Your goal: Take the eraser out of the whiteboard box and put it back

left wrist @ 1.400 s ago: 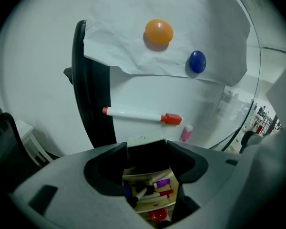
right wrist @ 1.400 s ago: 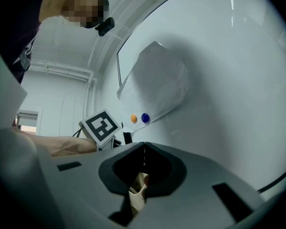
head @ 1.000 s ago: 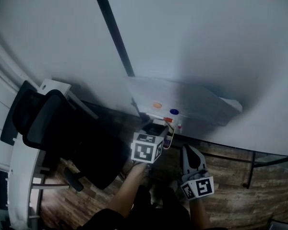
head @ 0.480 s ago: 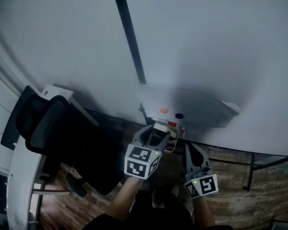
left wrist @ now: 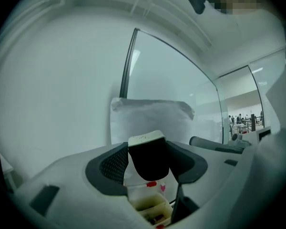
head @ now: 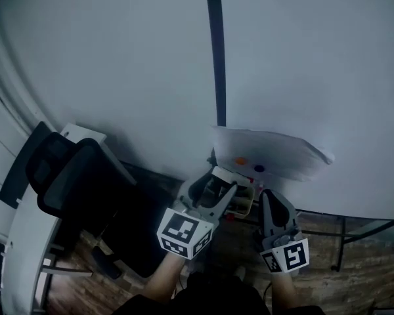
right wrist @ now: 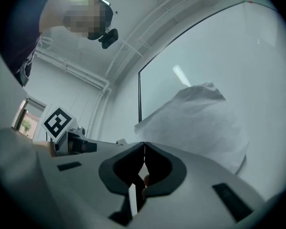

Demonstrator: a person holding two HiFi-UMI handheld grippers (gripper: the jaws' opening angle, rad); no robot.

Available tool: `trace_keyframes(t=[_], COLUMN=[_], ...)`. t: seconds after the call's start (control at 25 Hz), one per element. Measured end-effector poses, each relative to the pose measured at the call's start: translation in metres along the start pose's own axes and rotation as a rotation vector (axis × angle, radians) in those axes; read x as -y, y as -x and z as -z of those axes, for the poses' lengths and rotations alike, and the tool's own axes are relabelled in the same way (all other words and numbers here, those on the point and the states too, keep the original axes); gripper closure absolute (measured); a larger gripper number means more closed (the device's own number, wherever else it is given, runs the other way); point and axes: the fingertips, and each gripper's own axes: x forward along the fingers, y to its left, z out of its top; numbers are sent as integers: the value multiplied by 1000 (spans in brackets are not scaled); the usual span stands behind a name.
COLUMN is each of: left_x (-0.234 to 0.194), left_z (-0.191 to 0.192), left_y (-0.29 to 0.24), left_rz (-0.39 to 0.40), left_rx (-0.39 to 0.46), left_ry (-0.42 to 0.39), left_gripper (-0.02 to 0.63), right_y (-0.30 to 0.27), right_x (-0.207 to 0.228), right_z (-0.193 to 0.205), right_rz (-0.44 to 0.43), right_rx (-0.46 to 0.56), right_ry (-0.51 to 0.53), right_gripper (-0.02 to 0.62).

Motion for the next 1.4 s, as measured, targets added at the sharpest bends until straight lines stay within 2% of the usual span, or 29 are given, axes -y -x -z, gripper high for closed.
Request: trace_keyframes(t=[0.2,0.56,0.72,0.96,1.4], left_x=[-5,-15,-20,-24,-30], left_z=[-38,-62,-61,-63,-49], left_y=[17,39,42,45,42], left_rz=[24,62,47,63,41], left_rx=[117,258,256,270,240], left_ry=[-63,-136,-157,-100,-68], left_gripper=[364,365,367,367,367], right_y=[-14,-29,-32,-34,-30], right_x=[-11,-32,-37,-40,-38], right_z=[-27,-45,-49,-47,-34], right_rz=[7,5,0,-1,6], right_rx=[58,100,109,106,75], right_ry=[57,118,127,128,113], right_gripper=[592,591,591,592,591])
